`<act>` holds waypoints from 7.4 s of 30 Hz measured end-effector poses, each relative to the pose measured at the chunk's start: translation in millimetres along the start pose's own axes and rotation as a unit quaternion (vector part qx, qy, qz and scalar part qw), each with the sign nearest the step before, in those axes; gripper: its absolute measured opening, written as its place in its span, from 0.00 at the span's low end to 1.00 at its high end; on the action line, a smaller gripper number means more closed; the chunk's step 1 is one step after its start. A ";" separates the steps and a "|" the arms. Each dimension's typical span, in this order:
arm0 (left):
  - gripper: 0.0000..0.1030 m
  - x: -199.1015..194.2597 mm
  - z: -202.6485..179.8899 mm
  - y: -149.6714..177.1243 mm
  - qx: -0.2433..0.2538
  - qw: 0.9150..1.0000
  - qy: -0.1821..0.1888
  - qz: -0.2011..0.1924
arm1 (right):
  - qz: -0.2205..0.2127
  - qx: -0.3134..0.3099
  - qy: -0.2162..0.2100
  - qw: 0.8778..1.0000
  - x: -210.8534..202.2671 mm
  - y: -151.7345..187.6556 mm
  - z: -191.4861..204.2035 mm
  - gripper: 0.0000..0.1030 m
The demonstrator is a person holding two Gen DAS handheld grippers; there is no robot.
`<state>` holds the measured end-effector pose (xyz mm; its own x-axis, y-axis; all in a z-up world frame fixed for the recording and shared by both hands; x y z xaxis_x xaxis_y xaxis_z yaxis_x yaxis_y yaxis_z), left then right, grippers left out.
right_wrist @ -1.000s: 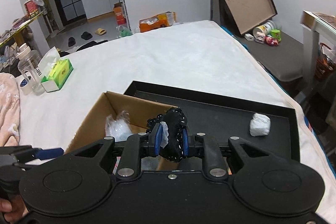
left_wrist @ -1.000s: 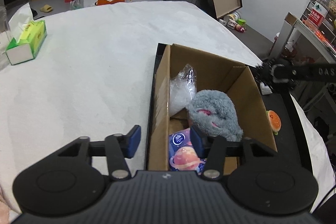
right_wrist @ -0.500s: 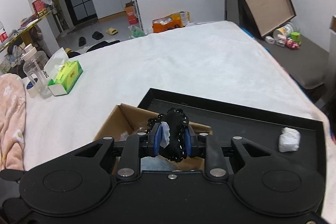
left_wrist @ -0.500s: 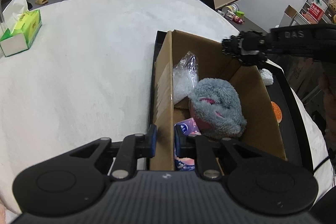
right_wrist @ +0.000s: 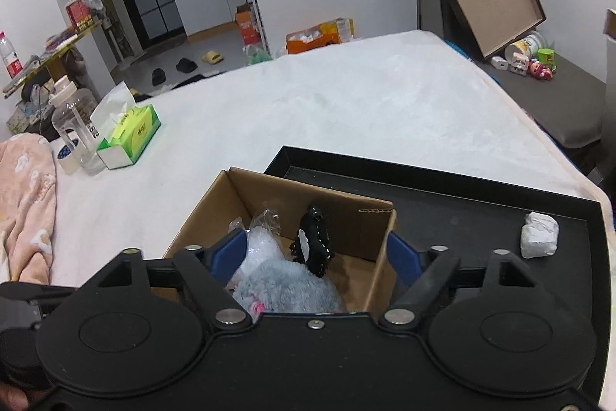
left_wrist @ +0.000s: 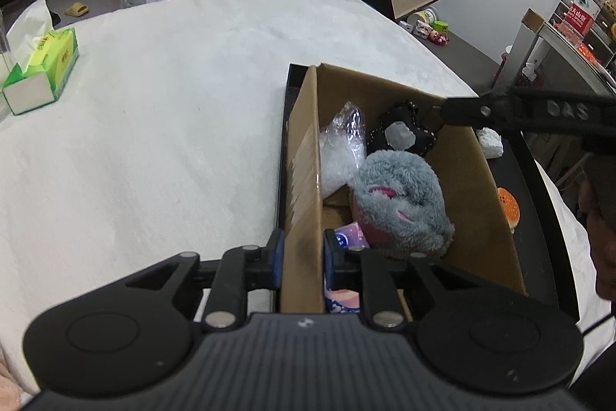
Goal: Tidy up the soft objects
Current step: 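Move the right tool to the orange burger squishy and grasp it, then carry the burger with the right tool and drop it into the box, then move the right tool to the blue denim plush and grasp it, then carry the denim plush with the right tool and release it into the box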
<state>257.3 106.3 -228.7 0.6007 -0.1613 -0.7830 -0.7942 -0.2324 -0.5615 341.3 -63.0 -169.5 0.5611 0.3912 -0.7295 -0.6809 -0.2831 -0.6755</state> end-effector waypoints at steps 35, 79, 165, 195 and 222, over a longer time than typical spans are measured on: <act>0.67 1.0 -27.1 -20.7 0.021 0.997 -0.064 -0.024 | 0.042 0.074 0.058 0.995 -32.7 73.2 -99.5 0.86; 0.68 13.1 -16.8 -19.0 0.024 0.996 -0.088 -0.004 | 0.067 0.088 0.100 0.989 -17.9 62.4 -118.6 0.42; 0.48 3.6 -22.5 -14.4 0.040 0.997 -0.063 -0.011 | 0.116 0.087 0.050 0.988 -8.2 108.2 -76.5 0.60; 0.48 15.3 -31.9 -16.7 0.045 0.996 -0.078 -0.002 | 0.136 0.090 0.050 0.985 -8.8 133.2 -89.2 0.29; 0.48 3.7 -25.9 -15.7 0.030 0.998 -0.059 -0.014 | 0.050 0.071 0.056 0.995 -31.6 49.2 -67.8 0.29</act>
<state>274.4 84.5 -215.8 0.6107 -0.0414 -0.7908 -0.7834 -0.1769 -0.5958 322.0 -148.6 -186.9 0.5314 0.2647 -0.8047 -0.7908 -0.1856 -0.5833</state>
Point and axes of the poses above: each gripper's, at about its wrist camera, not at the fingertips, and x roughly the way its jaws point, z to its left, y to its underside, the point moved 9 cm from there along x, roughly the way its jaws point, and after that the axes turned 5 degrees about -x, right-handed, at the moved point
